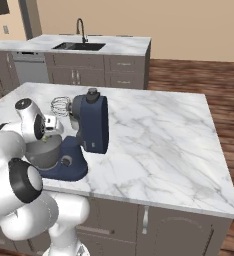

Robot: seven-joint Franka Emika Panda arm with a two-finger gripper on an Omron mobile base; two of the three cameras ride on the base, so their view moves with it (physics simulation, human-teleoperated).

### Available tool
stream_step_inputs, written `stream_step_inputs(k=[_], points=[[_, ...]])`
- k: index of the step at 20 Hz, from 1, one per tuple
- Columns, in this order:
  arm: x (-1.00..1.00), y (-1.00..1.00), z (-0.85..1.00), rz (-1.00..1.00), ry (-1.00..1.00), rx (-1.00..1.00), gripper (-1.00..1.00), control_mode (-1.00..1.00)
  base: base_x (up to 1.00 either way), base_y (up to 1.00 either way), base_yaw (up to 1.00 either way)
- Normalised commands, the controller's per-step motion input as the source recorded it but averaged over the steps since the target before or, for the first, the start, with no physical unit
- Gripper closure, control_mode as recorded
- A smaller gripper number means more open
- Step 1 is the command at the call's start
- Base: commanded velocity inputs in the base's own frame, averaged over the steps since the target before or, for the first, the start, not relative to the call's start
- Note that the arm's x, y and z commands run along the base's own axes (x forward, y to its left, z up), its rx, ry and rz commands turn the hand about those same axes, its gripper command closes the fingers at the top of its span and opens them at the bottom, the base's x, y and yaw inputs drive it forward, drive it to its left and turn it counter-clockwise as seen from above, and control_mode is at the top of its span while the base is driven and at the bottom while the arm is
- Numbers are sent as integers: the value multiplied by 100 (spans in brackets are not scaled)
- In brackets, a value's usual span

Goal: Add butter and sugar cubes to the stand mixer bowl and then turn on the stand mixer to begin making frosting.

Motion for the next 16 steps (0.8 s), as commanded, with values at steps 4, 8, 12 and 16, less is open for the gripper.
stream_step_inputs(k=[4,8,12,16], points=[[-6,6,-4,0,-4,0,100,-100,0,0,0],[-8,20,-18,0,-8,0,100,-100,0,0,0],[-28,16,-17,0,-7,0,100,-100,0,0,0],[-5,2,-22,0,-1,0,100,-100,0,0,0]])
